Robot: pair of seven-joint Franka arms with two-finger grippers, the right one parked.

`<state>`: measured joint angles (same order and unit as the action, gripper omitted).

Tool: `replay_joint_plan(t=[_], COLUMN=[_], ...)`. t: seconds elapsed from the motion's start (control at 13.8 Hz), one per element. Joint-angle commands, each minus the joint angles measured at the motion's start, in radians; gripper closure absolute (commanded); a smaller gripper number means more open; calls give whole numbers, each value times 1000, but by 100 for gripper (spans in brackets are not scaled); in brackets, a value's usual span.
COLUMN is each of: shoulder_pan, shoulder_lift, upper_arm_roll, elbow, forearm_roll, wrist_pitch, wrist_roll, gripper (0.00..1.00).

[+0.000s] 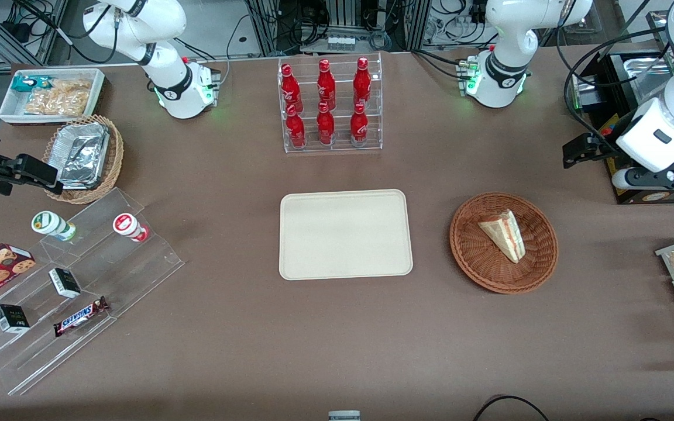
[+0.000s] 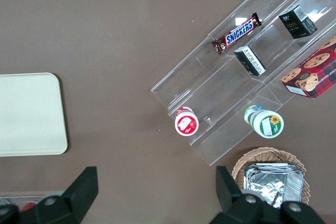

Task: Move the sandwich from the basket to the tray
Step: 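Move the left gripper over the wicker basket holding the sandwich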

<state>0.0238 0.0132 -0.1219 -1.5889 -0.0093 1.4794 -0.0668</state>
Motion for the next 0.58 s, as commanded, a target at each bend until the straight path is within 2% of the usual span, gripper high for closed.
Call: replay_joint_plan(t=[0.0, 0.22, 0.51], shoulder_pan=[13, 10, 1], shoulder_lift=[-2, 7, 42], upper_arm_roll=[-7, -8, -15], elbow=[-11, -106, -302], forearm_roll=[9, 6, 8], wrist_pitch=[22, 42, 266], wrist_roll=[18, 16, 16], gripper=[0, 0, 0])
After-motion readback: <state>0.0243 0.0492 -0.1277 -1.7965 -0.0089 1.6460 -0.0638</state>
